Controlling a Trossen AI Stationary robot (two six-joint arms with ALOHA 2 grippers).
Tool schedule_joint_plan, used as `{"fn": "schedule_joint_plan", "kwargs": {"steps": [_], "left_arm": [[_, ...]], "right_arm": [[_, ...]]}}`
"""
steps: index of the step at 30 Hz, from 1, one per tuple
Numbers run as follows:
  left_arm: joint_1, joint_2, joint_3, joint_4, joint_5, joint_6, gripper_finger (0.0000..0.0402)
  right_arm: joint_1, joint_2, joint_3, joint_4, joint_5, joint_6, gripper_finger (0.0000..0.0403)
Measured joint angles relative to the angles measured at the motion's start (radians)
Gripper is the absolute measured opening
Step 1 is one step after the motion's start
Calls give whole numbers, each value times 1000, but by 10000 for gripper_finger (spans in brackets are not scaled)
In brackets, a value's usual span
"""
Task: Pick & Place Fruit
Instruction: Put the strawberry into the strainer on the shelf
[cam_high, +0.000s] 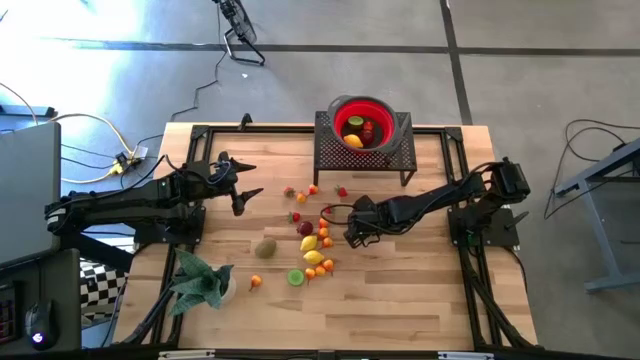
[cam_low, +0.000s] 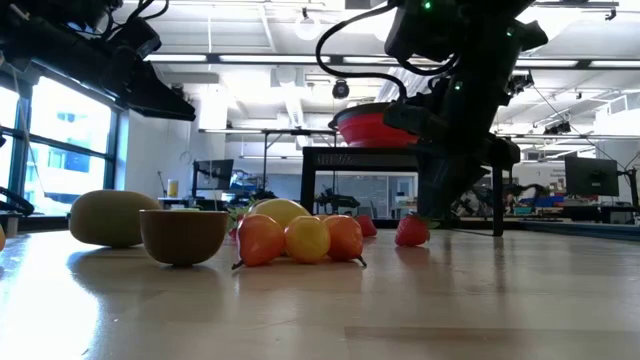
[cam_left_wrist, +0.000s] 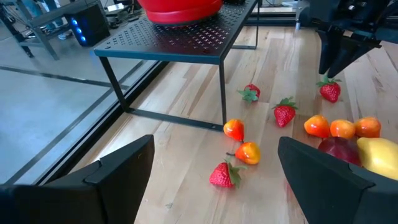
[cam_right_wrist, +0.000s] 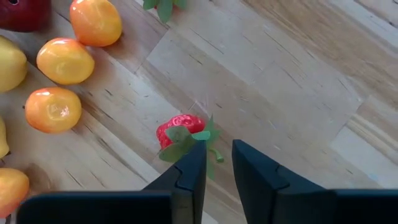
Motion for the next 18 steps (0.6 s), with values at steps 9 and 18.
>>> {"fn": "schedule_joint_plan", "kwargs": {"steps": [9,18], "left_arm": [[0,0,0,0,0,0,337],[0,0,0,0,-1,0,337]], "right_arm": [[0,0,0,0,0,0,44],[1,0,0,0,0,0,17]]}}
